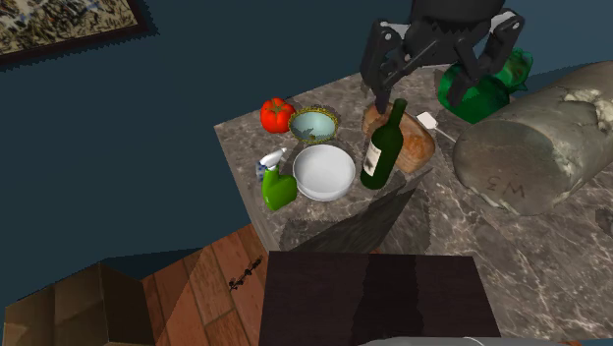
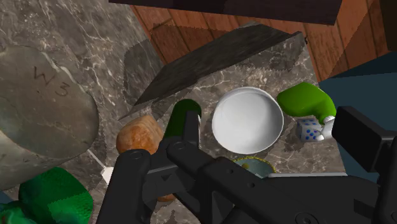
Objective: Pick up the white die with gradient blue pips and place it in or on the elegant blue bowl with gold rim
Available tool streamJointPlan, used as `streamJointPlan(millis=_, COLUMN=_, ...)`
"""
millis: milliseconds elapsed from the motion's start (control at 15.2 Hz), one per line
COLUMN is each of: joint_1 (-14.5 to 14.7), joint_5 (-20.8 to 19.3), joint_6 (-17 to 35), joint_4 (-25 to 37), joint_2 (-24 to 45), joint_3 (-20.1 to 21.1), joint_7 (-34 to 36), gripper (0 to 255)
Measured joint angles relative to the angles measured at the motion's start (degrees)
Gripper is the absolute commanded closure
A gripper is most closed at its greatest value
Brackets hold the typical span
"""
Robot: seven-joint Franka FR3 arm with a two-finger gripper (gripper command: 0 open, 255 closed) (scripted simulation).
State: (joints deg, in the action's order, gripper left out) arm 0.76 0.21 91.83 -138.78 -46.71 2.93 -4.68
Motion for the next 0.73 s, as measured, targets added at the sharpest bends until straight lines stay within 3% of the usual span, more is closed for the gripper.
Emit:
streamJointPlan(millis=264, joint_1=0.56, joint_5=0.83, joint_6=3.72, joint_4=-1.92, joint_2=1.84, joint_3=1.1, joint_7=0.86, gripper=0)
streamJointPlan(millis=726, joint_1=2.36, joint_5=3.2, joint_6=17.19, joint_4=-6.48, joint_2=10.68, joint_3=5.02, joint_7=3.77, gripper=0)
